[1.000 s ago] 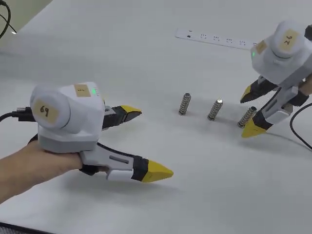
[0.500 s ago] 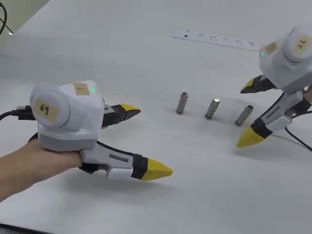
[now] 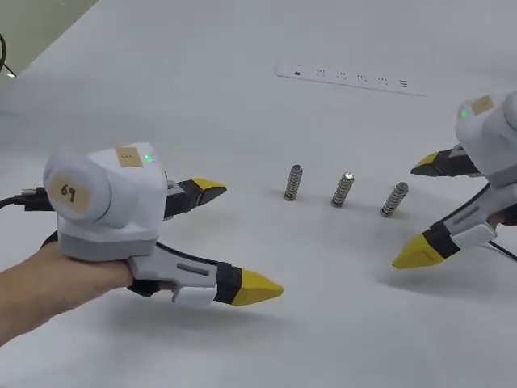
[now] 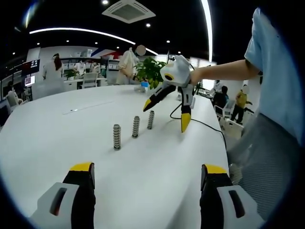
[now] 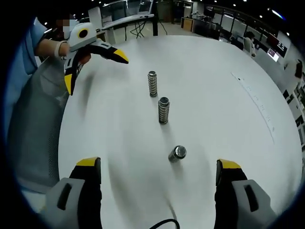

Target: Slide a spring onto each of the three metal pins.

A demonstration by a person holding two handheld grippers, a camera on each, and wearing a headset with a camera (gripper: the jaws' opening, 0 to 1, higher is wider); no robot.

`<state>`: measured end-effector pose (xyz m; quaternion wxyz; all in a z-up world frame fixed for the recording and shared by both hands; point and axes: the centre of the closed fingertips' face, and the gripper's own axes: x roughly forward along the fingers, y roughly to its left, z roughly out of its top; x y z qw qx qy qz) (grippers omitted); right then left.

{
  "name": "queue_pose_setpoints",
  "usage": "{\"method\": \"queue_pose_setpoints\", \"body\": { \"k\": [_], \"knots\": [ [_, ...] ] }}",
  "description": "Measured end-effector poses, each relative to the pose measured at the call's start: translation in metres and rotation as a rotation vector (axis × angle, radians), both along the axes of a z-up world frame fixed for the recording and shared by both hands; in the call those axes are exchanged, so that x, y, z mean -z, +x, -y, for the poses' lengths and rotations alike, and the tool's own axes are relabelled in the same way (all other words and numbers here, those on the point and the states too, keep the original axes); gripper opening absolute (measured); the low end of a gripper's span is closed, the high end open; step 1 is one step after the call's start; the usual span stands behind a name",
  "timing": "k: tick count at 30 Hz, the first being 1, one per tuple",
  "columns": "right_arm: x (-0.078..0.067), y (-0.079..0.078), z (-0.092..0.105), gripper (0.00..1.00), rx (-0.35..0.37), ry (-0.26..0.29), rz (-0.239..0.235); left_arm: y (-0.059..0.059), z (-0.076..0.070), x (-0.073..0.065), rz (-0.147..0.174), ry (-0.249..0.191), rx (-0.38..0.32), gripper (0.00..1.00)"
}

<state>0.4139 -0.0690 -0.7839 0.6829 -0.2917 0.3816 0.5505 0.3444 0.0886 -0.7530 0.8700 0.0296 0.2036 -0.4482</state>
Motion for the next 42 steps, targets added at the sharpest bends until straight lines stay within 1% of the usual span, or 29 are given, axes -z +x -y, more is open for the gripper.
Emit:
{"method": "queue_pose_setpoints", "body": {
  "k": [3,4,5,6,8,11,13,18,21,22,24,26,29,31,35,36,38,39,41,42],
  "knots": [
    [-0.004,-0.008,0.005,0.99,0.026,0.027,0.006,-0.001,-0.001,-0.002,0.003,0.005,-0.002,0.91],
    [-0.005,-0.011,0.006,0.99,0.043,0.039,-0.004,-0.001,-0.001,-0.003,0.002,0.004,-0.004,0.91],
    [-0.006,-0.012,0.007,0.99,0.059,0.047,-0.004,-0.001,-0.001,-0.003,0.003,0.002,-0.007,0.91],
    [-0.008,-0.014,0.01,0.99,0.068,0.058,0.004,0.0,-0.002,-0.005,0.008,0.0,-0.016,0.91],
    [-0.01,-0.019,0.015,0.99,0.091,0.067,0.0,0.001,-0.003,-0.008,0.007,-0.013,-0.027,0.91],
    [-0.011,-0.024,0.021,0.99,0.113,0.085,-0.004,0.001,-0.005,-0.01,0.015,-0.011,-0.038,0.92],
    [-0.013,-0.028,0.026,0.99,0.128,0.084,0.007,0.0,-0.006,-0.011,0.012,-0.011,-0.042,0.93],
    [-0.018,-0.04,0.033,0.99,0.167,0.12,0.01,-0.004,-0.01,-0.012,0.009,-0.006,-0.053,0.94],
    [-0.021,-0.047,0.037,0.99,0.187,0.133,0.021,-0.007,-0.011,-0.013,0.004,-0.007,-0.06,0.94],
    [-0.022,-0.048,0.038,0.99,0.196,0.137,0.024,-0.009,-0.011,-0.013,0.007,-0.003,-0.066,0.95],
    [-0.025,-0.053,0.041,0.99,0.217,0.155,0.029,-0.01,-0.013,-0.012,-0.001,0.0,-0.07,0.95],
    [-0.027,-0.057,0.044,0.99,0.232,0.163,0.035,-0.013,-0.014,-0.014,0.002,0.002,-0.076,0.96],
    [-0.031,-0.063,0.049,0.99,0.255,0.18,0.042,-0.016,-0.014,-0.017,0.004,0.003,-0.082,0.97],
    [-0.034,-0.067,0.052,0.99,0.283,0.199,0.047,-0.016,-0.015,-0.019,0.013,0.003,-0.087,0.97],
    [-0.04,-0.074,0.059,0.99,0.327,0.236,0.057,-0.018,-0.014,-0.024,0.018,0.007,-0.093,0.98],
    [-0.042,-0.076,0.06,0.99,0.336,0.244,0.058,-0.018,-0.014,-0.027,0.024,0.007,-0.098,0.98],
    [-0.044,-0.079,0.064,0.99,0.361,0.261,0.067,-0.018,-0.015,-0.031,0.026,-0.003,-0.112,0.97],
    [-0.047,-0.081,0.065,0.99,0.384,0.286,0.07,-0.019,-0.015,-0.032,0.02,-0.01,-0.119,0.97],
    [-0.048,-0.086,0.069,0.99,0.403,0.305,0.076,-0.02,-0.014,-0.033,0.021,-0.004,-0.124,0.97],
    [-0.047,-0.089,0.071,0.99,0.407,0.305,0.077,-0.022,-0.013,-0.034,0.018,-0.002,-0.124,0.97]
  ]
}}
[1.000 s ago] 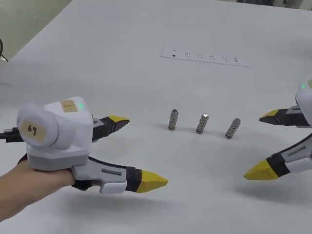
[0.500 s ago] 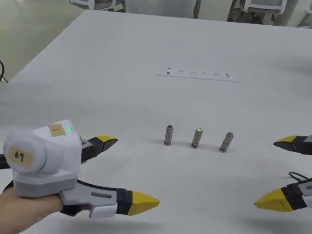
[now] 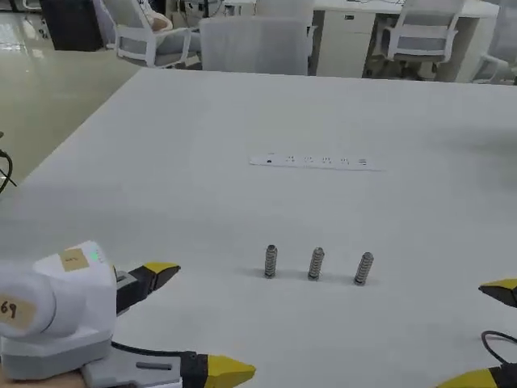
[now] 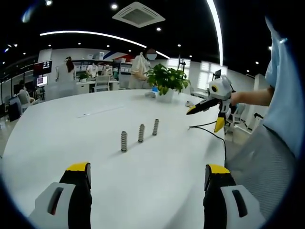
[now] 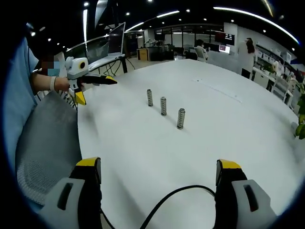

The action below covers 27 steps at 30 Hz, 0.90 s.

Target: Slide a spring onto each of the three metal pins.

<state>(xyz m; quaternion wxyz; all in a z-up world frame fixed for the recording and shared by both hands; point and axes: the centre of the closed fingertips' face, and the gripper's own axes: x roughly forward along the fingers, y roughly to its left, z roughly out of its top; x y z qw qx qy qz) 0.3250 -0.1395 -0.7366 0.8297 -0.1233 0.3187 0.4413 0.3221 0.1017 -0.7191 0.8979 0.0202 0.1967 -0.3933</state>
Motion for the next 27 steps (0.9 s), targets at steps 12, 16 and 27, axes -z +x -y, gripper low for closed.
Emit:
{"method": "queue_pose_setpoints", "body": {
  "k": [12,16,27],
  "knots": [
    [-0.002,-0.024,0.0,0.98,0.062,0.053,0.027,-0.014,0.004,-0.001,-0.033,-0.019,-0.011,0.96],
    [-0.001,-0.026,0.004,0.99,0.076,0.059,0.007,-0.01,0.004,-0.007,-0.015,-0.035,-0.034,0.96],
    [-0.003,-0.026,0.004,0.98,0.085,0.044,0.004,-0.012,-0.002,-0.012,-0.008,-0.033,-0.043,0.96]
  ]
}}
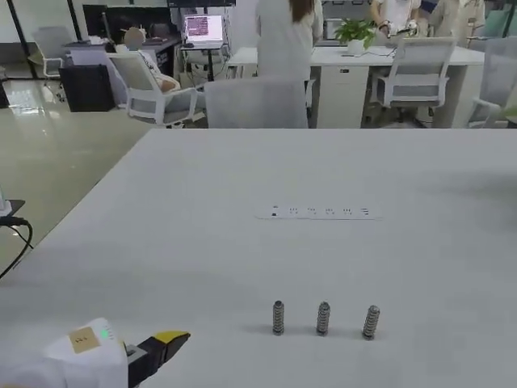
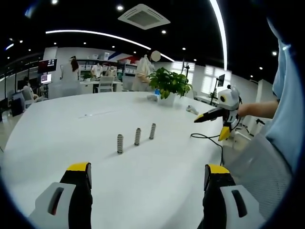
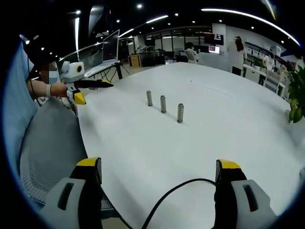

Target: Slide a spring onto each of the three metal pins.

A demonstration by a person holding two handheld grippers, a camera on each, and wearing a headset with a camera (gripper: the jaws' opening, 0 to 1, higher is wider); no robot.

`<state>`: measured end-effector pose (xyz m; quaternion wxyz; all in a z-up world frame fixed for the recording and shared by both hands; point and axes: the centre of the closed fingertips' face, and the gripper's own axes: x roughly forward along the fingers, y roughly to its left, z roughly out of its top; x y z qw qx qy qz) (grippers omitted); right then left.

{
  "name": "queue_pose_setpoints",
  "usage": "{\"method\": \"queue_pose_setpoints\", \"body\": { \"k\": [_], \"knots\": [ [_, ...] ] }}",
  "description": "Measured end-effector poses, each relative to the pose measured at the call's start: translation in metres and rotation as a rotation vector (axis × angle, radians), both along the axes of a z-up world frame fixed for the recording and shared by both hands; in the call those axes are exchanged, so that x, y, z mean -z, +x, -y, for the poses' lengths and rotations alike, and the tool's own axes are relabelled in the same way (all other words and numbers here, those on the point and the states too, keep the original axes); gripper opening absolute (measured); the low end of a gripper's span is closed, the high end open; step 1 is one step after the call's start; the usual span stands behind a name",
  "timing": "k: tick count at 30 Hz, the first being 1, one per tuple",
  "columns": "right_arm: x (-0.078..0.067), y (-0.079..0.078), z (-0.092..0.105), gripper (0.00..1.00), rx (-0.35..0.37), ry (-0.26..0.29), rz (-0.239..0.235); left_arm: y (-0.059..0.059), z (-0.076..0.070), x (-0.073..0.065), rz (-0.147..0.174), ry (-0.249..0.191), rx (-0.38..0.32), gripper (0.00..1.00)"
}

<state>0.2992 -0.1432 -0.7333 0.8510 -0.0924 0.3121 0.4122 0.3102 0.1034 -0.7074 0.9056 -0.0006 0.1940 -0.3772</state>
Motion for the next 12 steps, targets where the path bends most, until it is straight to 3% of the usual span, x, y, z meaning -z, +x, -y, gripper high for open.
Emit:
{"method": "queue_pose_setpoints", "body": {
  "k": [12],
  "knots": [
    [0.002,-0.013,0.002,0.97,0.02,0.016,-0.013,-0.009,0.002,-0.003,0.008,-0.005,-0.005,0.96]
  ]
}}
